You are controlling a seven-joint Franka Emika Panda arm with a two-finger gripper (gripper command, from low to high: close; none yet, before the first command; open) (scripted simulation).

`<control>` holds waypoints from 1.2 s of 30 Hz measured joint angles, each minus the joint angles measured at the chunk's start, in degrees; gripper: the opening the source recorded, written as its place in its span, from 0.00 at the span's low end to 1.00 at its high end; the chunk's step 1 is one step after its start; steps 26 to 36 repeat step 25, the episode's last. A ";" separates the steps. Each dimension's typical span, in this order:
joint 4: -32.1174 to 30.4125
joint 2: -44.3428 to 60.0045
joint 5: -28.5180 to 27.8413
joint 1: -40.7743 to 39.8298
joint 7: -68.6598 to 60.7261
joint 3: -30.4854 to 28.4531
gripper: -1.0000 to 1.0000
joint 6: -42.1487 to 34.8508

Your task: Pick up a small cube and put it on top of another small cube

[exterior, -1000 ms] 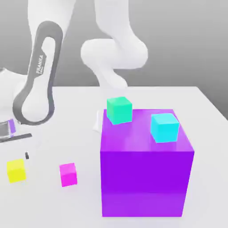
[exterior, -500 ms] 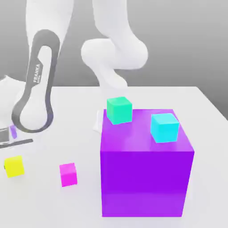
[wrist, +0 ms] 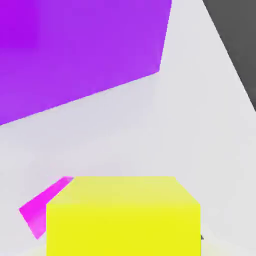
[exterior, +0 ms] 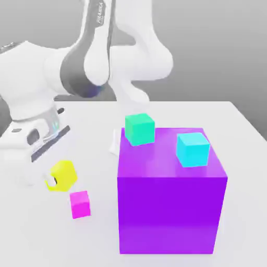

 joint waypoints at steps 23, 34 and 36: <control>-10.06 -35.33 -25.08 14.02 -40.39 12.80 1.00 -21.02; -10.06 -35.33 -25.08 14.02 -40.39 12.80 1.00 -21.02; -10.06 -35.33 -25.08 14.02 -40.39 12.80 1.00 -21.02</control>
